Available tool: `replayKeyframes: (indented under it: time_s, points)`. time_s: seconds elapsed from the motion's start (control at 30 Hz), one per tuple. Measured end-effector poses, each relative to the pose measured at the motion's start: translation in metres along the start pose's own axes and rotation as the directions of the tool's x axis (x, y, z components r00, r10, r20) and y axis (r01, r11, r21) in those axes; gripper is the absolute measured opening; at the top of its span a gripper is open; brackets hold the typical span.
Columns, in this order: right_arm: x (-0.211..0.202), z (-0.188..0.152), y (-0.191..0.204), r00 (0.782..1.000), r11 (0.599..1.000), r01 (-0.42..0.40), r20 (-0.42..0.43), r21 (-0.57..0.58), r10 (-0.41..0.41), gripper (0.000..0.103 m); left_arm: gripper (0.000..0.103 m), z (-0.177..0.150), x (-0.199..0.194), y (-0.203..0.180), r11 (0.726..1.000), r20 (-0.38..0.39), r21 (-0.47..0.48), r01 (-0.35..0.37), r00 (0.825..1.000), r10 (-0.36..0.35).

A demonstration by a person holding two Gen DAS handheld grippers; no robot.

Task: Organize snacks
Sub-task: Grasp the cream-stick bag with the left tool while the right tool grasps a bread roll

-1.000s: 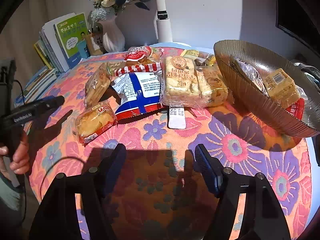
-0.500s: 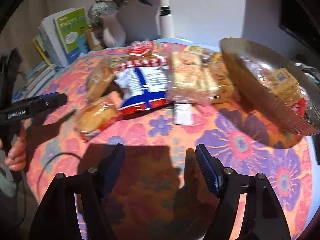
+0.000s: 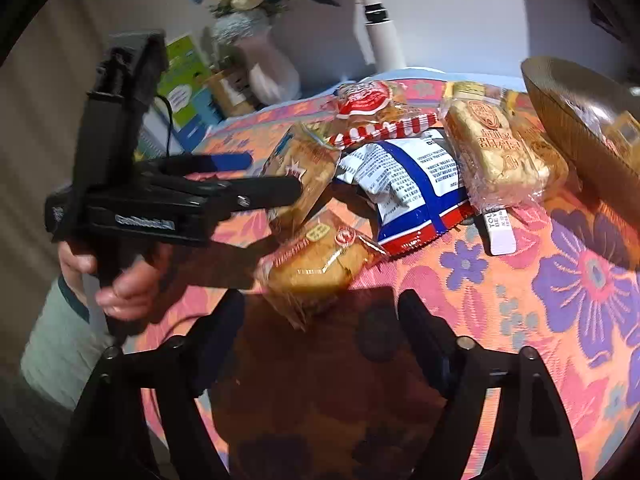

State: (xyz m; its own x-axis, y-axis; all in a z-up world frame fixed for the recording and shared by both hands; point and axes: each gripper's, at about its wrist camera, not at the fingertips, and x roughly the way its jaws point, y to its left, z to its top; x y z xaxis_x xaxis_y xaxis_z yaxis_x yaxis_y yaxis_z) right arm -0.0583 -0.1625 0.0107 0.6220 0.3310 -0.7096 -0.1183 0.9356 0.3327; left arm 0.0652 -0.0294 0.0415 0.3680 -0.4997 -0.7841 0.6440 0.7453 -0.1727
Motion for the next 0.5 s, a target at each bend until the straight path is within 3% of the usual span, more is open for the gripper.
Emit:
replayKeyframes:
  time_s: [0.1, 0.27, 0.5]
  points:
    - [0.007, 0.004, 0.004, 1.000, 0.999, -0.001, 0.005, 0.047, 0.001, 0.081, 0.092, 0.002, 0.014, 0.005, 1.000, -0.020, -0.016, 0.010, 1.000, -0.010]
    - [0.024, 0.009, 0.009, 0.999, 0.995, 0.042, -0.016, 0.095, -0.040, 0.081, 0.065, 0.000, 0.010, 0.010, 0.999, 0.027, -0.041, 0.011, 1.000, -0.010]
    - [0.046, 0.014, 0.027, 0.984, 0.978, 0.175, -0.024, 0.108, -0.174, 0.081, 0.060, -0.011, -0.016, 0.032, 0.991, 0.082, -0.133, -0.002, 0.997, 0.013]
